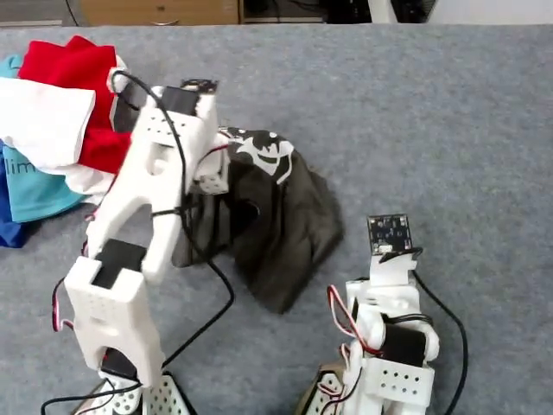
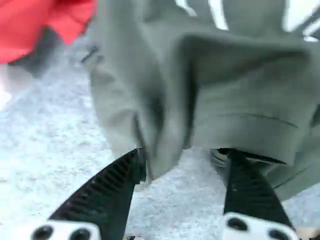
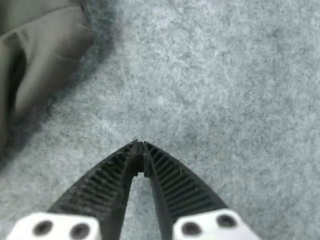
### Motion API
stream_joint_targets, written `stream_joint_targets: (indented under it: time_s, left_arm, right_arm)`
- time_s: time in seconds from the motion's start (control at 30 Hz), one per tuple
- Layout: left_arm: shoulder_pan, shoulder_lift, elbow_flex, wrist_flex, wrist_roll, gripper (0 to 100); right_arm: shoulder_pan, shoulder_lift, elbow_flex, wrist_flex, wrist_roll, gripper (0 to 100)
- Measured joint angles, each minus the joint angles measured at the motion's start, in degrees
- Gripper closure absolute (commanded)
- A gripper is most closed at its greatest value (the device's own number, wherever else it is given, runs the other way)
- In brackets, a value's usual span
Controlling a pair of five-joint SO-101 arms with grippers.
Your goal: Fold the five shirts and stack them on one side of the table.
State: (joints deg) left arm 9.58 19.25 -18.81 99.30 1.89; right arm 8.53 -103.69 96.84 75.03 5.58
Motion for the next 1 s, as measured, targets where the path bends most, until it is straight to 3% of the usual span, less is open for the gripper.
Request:
stream_joint_targets:
  time_s: [0.2,0.4,0.77,1.0]
  left_arm:
    - [-3.69,-3.25,3.25,0.62,-2.20,74]
    - [-3.69,-15.21,13.80,-1.41,-3.78,77]
    - [-4.75,-38.86,54.77,-29.45,-4.57,76]
    - [-5.27,-36.84,61.10,-43.60,-4.57,77]
  right_arm:
    - [0.00,0.00,0.00,0.00,0.00,99.3]
    - [0.00,0.00,0.00,0.00,0.00,99.3]
    - [0.00,0.00,0.00,0.00,0.00,99.3]
    - [0.00,0.00,0.00,0.00,0.00,99.3]
